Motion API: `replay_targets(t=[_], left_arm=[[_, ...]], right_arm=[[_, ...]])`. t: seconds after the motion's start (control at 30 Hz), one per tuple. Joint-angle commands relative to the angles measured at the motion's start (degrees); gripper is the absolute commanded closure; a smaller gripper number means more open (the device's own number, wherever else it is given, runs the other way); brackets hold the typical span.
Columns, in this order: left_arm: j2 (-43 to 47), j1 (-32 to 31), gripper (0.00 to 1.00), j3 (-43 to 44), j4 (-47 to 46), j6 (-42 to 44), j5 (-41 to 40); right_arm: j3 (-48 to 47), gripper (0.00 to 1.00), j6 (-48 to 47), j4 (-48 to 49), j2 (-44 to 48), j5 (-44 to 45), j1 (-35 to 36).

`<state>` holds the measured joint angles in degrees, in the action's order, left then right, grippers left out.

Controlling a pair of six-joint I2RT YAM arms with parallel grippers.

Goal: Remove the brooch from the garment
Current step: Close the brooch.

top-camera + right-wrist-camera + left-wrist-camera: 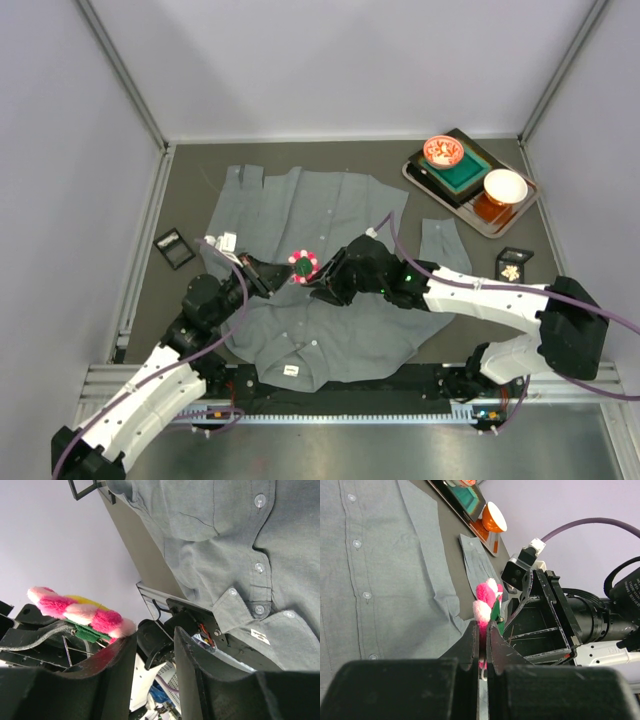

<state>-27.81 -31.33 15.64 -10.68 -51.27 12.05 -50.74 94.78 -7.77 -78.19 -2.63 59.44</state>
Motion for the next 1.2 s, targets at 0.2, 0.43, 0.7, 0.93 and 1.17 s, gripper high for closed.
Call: replay_targets(t=[0.2, 0.43, 0.7, 0.93, 1.17], left_arm=[[-0.3, -0.22, 1.0, 2.9, -0.66, -2.18, -7.57], [-0.93, -0.22, 1.0, 1.85, -3.29, -1.3, -8.36], [-0.31, -0.22, 1.0, 1.06, -6.1, 1.69, -5.04], [3.11, -0.31, 1.0, -1.04, -5.76, 4.6, -0.28], [3.73, -0.22, 1.0, -1.84, -4.88, 5.65, 2.88]], right_arm=[[0.64, 0.62, 6.2, 6.98, -1.26, -1.14, 1.47], [1.61, 0.62, 8.31, 9.07, -1.0, -0.71, 1.47], [1.96, 0.63, 10.16, 11.46, -2.14, -1.85, 0.94], [1.96, 0.63, 9.98, 10.85, -0.91, -1.5, -0.37], [1.7, 0.63, 9.19, 10.49, -0.64, -2.46, -1.25]])
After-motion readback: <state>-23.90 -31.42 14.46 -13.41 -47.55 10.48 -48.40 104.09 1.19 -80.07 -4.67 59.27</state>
